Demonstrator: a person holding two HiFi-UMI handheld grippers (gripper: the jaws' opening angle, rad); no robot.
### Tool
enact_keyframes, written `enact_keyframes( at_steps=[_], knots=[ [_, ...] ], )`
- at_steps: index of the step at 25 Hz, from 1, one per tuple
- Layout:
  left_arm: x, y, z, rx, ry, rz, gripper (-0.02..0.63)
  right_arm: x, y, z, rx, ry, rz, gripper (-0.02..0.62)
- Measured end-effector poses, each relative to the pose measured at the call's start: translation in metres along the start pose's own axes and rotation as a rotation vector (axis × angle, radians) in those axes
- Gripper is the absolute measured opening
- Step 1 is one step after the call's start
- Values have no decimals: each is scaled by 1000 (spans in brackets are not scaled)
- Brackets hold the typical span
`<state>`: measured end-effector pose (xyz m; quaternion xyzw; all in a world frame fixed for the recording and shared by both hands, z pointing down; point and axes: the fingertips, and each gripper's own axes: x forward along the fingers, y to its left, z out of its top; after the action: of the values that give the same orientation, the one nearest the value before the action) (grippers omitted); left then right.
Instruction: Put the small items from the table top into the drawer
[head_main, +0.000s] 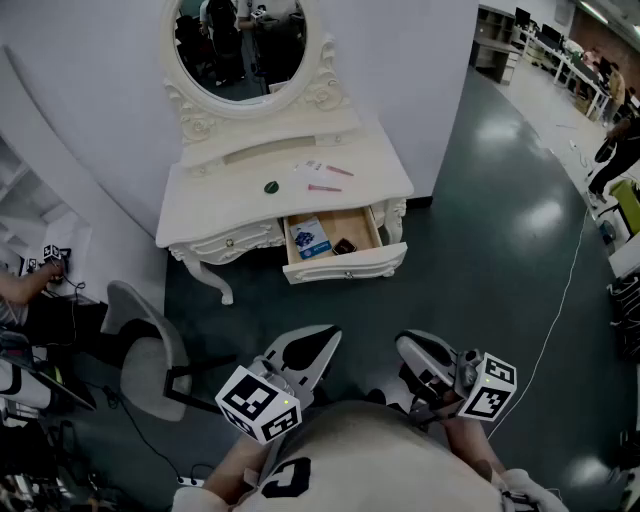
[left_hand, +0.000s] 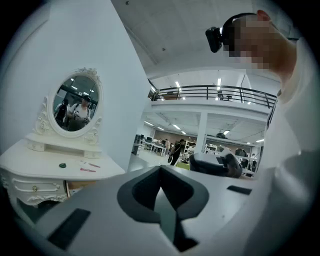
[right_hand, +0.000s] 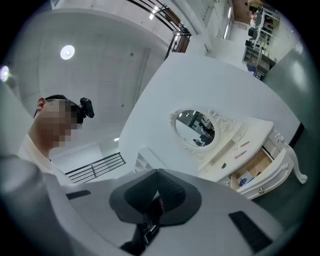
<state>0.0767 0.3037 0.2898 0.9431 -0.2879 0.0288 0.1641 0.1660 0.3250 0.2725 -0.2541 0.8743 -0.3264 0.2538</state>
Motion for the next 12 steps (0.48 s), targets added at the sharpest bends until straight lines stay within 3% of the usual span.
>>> enact_keyframes(
  at_steps=[5,12],
  knots=[
    [13,-9,-2,17,-3,43,57,-15,-5,4,12,22,39,28],
    [11,-3,1,3,-6,171,57,-20,-15,10,33,88,88,28]
  ],
)
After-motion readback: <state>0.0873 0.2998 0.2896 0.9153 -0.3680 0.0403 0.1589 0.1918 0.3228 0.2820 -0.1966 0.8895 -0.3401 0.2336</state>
